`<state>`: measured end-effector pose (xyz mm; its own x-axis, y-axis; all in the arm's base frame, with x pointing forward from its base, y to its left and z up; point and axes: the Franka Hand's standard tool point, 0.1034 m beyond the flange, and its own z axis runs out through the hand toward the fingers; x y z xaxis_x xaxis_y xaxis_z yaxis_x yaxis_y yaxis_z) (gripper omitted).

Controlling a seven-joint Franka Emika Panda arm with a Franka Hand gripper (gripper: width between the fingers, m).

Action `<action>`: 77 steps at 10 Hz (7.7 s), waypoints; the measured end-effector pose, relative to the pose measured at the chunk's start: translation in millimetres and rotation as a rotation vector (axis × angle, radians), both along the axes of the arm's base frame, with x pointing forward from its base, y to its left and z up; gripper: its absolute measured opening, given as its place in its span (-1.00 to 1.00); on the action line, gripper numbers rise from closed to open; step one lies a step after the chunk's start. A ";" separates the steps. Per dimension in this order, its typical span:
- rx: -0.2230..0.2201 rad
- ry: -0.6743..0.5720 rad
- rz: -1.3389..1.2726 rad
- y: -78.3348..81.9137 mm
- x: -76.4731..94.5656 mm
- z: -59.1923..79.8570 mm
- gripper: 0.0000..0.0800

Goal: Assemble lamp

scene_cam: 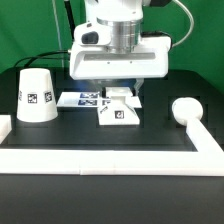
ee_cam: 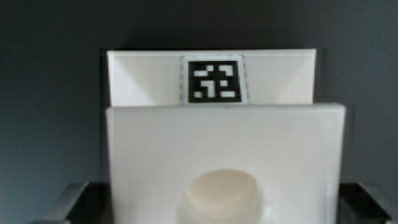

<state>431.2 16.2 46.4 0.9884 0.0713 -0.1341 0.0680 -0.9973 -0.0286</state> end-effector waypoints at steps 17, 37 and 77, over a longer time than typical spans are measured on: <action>0.020 -0.174 0.038 53.4 138.5 2.1 0.34; 0.031 -0.222 -0.087 86.0 183.2 3.0 0.34; -0.157 0.787 0.018 140.8 37.1 -6.6 0.75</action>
Offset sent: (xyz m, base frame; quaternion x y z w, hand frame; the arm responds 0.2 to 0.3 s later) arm 0.0320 0.0126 -0.0074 -0.0025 -0.0049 0.0243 0.9997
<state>468.3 157.0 39.8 0.5987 0.0086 -0.8009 0.1021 -0.9926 0.0657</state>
